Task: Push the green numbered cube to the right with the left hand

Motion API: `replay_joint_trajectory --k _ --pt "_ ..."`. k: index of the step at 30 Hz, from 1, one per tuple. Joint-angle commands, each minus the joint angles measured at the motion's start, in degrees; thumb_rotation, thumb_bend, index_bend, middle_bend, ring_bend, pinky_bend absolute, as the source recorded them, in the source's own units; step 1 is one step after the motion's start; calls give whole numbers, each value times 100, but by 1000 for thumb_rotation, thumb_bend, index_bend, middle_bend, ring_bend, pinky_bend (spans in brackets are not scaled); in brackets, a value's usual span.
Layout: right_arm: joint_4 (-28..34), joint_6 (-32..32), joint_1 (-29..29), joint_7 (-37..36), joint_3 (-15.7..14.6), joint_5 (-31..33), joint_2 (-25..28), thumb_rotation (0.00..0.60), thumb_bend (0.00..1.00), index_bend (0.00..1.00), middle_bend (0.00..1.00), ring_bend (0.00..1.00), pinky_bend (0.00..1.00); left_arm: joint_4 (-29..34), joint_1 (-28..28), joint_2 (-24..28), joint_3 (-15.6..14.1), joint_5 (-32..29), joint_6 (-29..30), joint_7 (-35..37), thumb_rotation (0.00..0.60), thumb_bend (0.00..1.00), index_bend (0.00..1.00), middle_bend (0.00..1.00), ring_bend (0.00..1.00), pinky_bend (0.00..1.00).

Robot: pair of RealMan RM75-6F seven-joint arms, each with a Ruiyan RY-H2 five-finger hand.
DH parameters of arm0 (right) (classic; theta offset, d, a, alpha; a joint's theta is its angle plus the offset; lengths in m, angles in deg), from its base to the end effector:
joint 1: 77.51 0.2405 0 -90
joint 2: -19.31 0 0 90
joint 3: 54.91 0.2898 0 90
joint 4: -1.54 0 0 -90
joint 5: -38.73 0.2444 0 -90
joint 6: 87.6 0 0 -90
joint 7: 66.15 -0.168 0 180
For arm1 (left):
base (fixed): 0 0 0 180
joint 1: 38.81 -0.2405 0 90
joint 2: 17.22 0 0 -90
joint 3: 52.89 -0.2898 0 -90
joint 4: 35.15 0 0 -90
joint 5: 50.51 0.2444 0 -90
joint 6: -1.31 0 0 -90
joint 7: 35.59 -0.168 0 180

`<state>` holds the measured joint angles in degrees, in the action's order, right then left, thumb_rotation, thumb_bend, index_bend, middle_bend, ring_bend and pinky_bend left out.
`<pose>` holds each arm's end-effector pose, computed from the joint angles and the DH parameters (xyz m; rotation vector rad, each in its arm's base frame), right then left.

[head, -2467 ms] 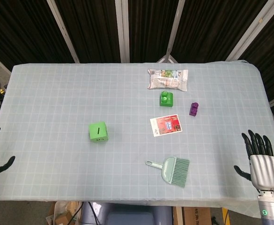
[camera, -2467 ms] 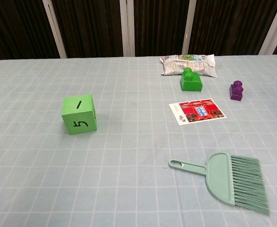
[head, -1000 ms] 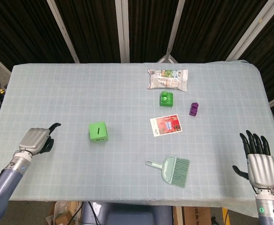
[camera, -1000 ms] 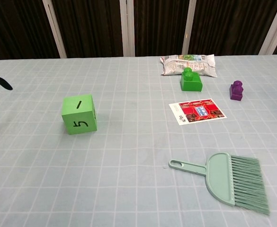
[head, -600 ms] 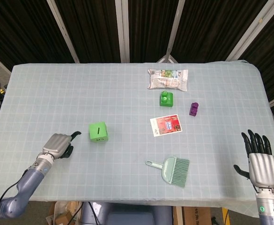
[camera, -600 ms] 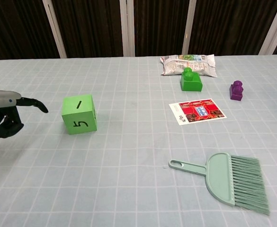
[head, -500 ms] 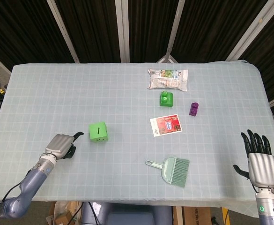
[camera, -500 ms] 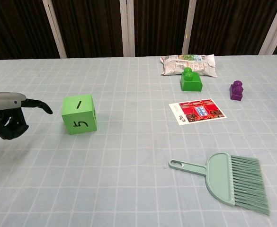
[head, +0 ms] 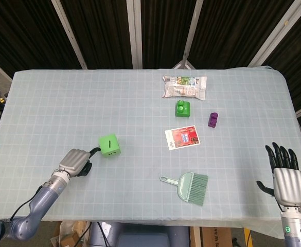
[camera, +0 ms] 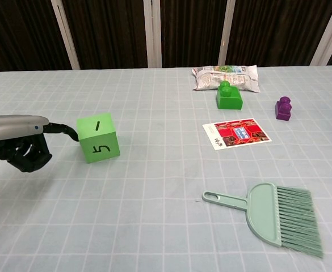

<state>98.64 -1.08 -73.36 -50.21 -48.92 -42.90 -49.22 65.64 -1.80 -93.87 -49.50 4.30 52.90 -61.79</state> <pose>-0.3349 -0.2165 0.1234 1.3214 -0.8137 0.8094 -0.2195 0.3264 -0.0308 -1.9317 -1.1417 -0.6461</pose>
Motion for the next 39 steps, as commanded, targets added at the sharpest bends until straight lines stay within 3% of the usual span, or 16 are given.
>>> replay_joint_trajectory --k 1,17,30,39 --pt "3 10 -5 -21 3 -2 8 600 72 81 0 0 0 23 24 -11 -26 7 15 -11 600 775 160 815 677 696" --pt "-2 46 -19 -131 17 -9 39 600 72 82 0 0 0 168 262 -369 -177 -107 254 -550 600 775 162 814 677 696" --pt "3 73 -35 -183 27 -10 67 600 72 82 0 0 0 100 661 -845 -56 -613 477 -1265 600 775 167 814 677 696" --pt "-27 13 -15 -264 41 35 81 600 72 82 0 0 0 141 806 -1145 -36 -605 640 -1407 600 775 169 814 677 696"
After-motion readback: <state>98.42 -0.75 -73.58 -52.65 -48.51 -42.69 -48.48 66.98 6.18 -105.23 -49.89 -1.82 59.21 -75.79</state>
